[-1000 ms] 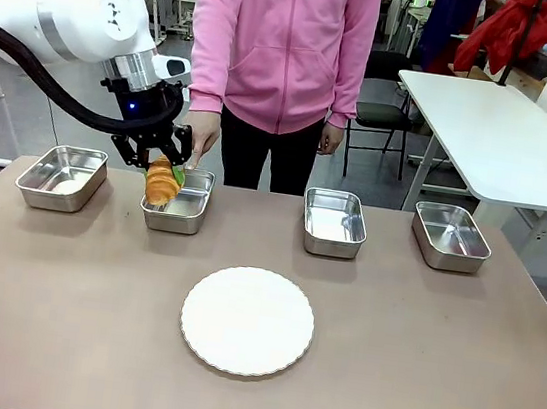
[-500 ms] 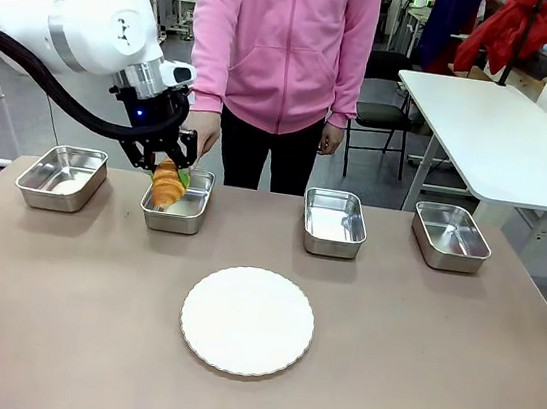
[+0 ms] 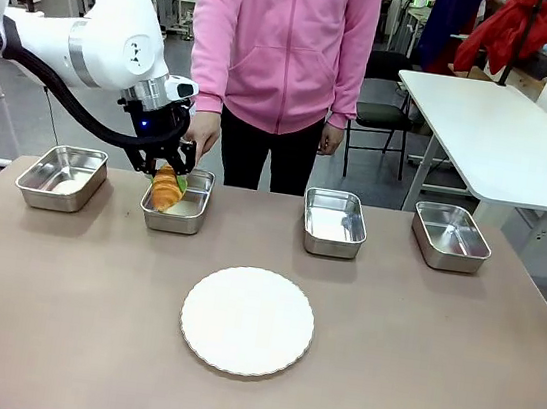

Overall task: Place the bread in the container.
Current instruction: Place the Butter Roll into the Airtight Container indicated by the human.

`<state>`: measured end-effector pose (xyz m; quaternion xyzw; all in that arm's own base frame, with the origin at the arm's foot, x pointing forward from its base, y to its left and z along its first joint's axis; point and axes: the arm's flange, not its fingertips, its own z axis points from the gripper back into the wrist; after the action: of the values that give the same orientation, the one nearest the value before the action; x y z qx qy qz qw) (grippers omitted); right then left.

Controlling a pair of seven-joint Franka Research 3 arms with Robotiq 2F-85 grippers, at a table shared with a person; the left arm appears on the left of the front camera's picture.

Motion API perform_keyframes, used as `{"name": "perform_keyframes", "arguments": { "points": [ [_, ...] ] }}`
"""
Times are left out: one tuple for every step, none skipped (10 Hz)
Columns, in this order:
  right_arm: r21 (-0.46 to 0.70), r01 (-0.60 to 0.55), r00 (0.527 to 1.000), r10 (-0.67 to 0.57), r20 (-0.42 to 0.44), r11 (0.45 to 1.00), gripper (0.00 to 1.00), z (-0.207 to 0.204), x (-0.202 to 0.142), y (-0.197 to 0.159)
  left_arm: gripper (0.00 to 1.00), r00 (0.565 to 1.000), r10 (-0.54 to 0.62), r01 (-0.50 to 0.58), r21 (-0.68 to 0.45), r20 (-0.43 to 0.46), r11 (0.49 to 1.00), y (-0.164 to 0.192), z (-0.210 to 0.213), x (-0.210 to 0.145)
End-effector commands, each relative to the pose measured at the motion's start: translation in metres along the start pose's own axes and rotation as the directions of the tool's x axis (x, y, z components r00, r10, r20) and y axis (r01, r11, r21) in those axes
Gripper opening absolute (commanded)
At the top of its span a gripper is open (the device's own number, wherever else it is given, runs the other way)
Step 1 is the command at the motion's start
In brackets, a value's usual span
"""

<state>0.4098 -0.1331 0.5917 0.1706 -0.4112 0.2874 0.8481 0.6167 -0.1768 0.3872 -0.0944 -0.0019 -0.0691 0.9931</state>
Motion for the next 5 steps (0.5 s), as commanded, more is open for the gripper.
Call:
{"name": "perform_keyframes", "arguments": {
  "points": [
    [0.012,-0.019,0.999,0.019,0.027,1.0,1.0,-0.001,-0.001,-0.001,0.55,1.0,-0.005,0.005,0.013,-0.016,1.0,0.003,0.001,0.011],
    [0.012,-0.019,0.999,0.019,0.027,1.0,1.0,-0.001,-0.001,-0.001,0.55,1.0,0.011,-0.011,0.025,-0.014,1.0,0.007,0.001,0.016],
    [0.012,-0.019,0.999,0.019,0.027,1.0,1.0,-0.001,-0.001,-0.001,0.55,1.0,0.015,-0.015,0.022,-0.015,1.0,0.01,0.002,0.019],
    [0.012,-0.019,0.999,0.019,0.027,1.0,1.0,-0.001,-0.001,-0.001,0.55,0.999,0.03,-0.03,0.02,-0.011,0.999,0.01,0.001,0.022],
    [0.012,-0.019,0.999,0.019,0.027,1.0,1.0,-0.001,-0.001,-0.001,1.0,0.999,0.029,-0.03,0.057,0.029,0.998,0.01,-0.002,0.021]
  ]
}}
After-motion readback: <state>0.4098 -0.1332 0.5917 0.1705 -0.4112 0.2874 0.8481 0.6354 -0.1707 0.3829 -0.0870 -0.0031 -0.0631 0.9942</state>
